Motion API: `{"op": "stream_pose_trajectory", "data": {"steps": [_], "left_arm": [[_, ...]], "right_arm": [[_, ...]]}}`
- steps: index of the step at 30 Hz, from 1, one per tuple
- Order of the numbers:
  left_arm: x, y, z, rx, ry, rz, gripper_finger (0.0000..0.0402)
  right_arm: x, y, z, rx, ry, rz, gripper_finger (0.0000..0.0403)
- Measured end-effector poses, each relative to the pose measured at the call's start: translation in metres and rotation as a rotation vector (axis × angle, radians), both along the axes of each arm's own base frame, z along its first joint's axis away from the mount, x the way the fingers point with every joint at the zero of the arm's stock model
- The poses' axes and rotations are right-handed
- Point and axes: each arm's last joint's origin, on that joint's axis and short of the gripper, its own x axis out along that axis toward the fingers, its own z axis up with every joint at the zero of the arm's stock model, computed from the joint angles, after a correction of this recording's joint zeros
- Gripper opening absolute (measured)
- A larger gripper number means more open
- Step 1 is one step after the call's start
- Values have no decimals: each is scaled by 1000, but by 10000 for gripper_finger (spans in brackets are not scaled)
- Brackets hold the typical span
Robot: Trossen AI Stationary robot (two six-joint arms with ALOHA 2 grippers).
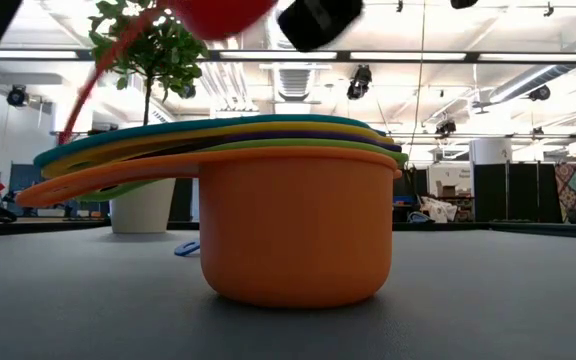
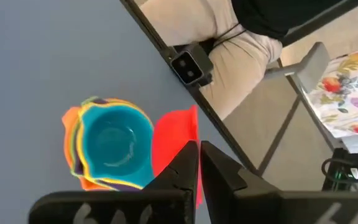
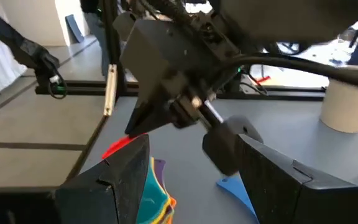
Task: Nest measuring cups in basket
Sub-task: Stack the red measuring cup on top of the light blue measuring cup, then stack the blue measuring cup on top of the red measuring cup
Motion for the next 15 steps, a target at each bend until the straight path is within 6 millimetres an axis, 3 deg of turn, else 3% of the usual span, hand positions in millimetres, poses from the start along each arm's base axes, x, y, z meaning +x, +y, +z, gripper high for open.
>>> {"op": "stream_pose_trajectory", "data": {"steps": [7, 15], "left_arm": [[23, 4, -18, -4, -3, -59, 0], [23, 18, -25, 43, 18, -31, 0]], "right_arm": [[-5, 4, -6, -10, 60, 0, 224], [-15, 5, -1, -25, 53, -21, 224]]}}
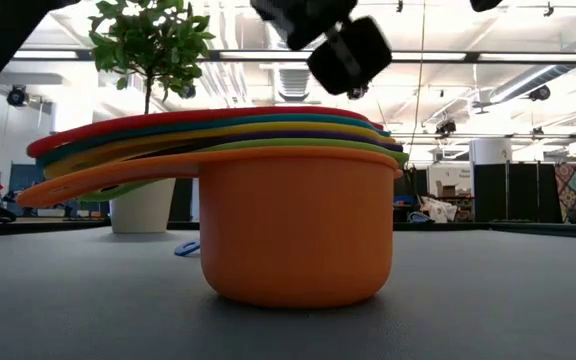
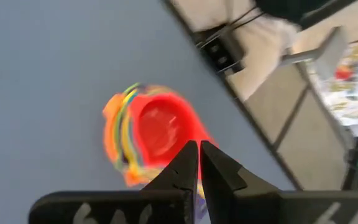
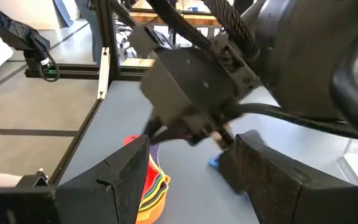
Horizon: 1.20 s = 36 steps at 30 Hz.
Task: Nest measuring cups in basket
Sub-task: Stack the blue measuring cup on top of the red measuring cup
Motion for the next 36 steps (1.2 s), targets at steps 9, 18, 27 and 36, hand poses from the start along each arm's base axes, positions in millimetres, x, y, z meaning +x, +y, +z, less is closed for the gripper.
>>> {"op": "stream_pose_trajectory", "data": {"steps": [9, 18, 27, 36], "left_arm": [[-37, 14, 36, 118, -78, 118, 0], [-117, 44, 10, 186, -411, 777, 0], [-163, 56, -53, 176, -288, 1123, 16], [-157, 53, -70, 206, -231, 1137, 168]], "right_arm": [[-3, 5, 0, 4, 0, 13, 224], [-5, 6, -2, -47, -6, -7, 224], [-5, 4, -1, -65, -23, -84, 224], [-6, 3, -4, -46, -15, -89, 224]]}}
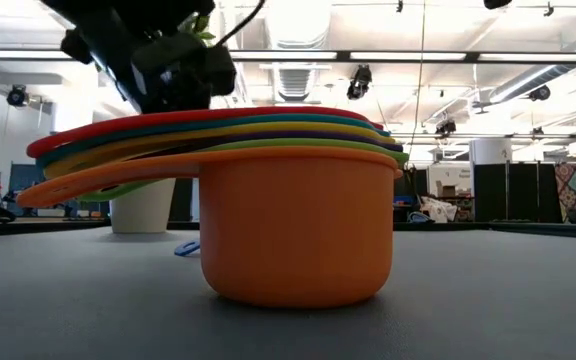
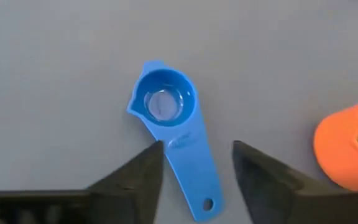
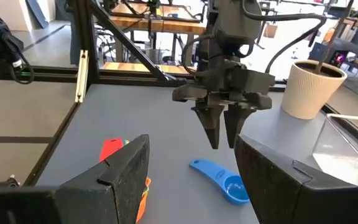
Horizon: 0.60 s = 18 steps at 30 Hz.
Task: Nest measuring cups in basket
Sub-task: Stack the blue measuring cup on top of the red measuring cup
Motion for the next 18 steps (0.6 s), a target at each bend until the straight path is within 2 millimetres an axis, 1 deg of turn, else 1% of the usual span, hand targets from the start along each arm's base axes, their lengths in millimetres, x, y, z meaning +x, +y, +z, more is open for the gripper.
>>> {"op": "stream_pose_trajectory", "data": {"steps": [5, 8, 12, 18], "left_arm": [[16, -3, -10, -6, 64, 21, 263], [26, -4, -19, 6, 178, 44, 297], [36, -6, -27, 70, 331, 121, 308], [49, -12, -30, 88, 328, 123, 299]], "right_arm": [[0, 0, -2, 2, 7, -1, 224], [-1, 0, -3, 0, 9, -1, 224], [-1, -1, -4, -2, 11, -1, 224], [-1, -1, -6, -7, 16, -1, 224]]}}
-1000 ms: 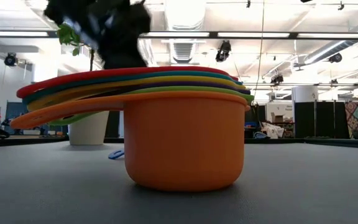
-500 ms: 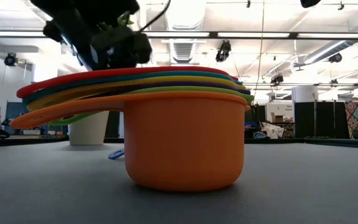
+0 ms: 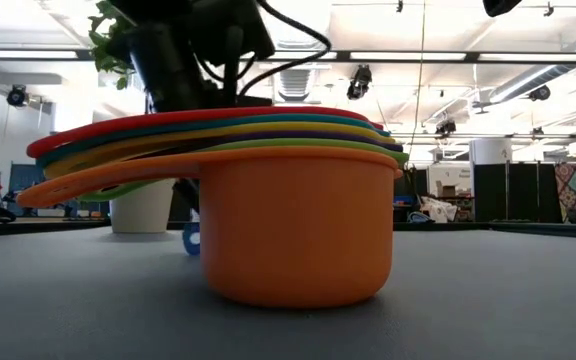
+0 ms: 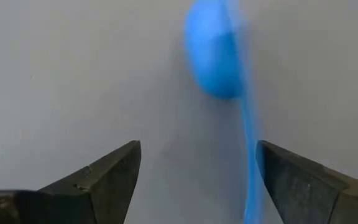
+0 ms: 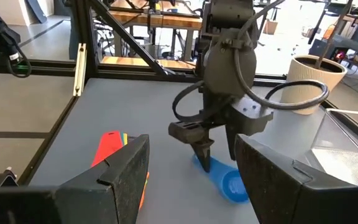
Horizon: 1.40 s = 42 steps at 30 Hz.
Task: Nest measuring cups in basket
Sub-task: Stack the blue measuring cup on top of the red measuring cup
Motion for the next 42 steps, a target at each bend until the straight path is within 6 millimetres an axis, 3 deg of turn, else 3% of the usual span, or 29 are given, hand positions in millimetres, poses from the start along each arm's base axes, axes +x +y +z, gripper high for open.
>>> {"op": "stream_pose_trajectory", "data": {"steps": [13, 31, 42], "left_arm": [[6, -4, 7, 9, -12, -27, 294], [4, -2, 3, -47, -40, 100, 294], [18, -5, 21, -17, -110, 231, 294]], "right_arm": [[0, 0, 0, 0, 0, 0, 224], [0, 0, 0, 2, 0, -1, 224], [0, 0, 0, 3, -2, -1, 224]]}}
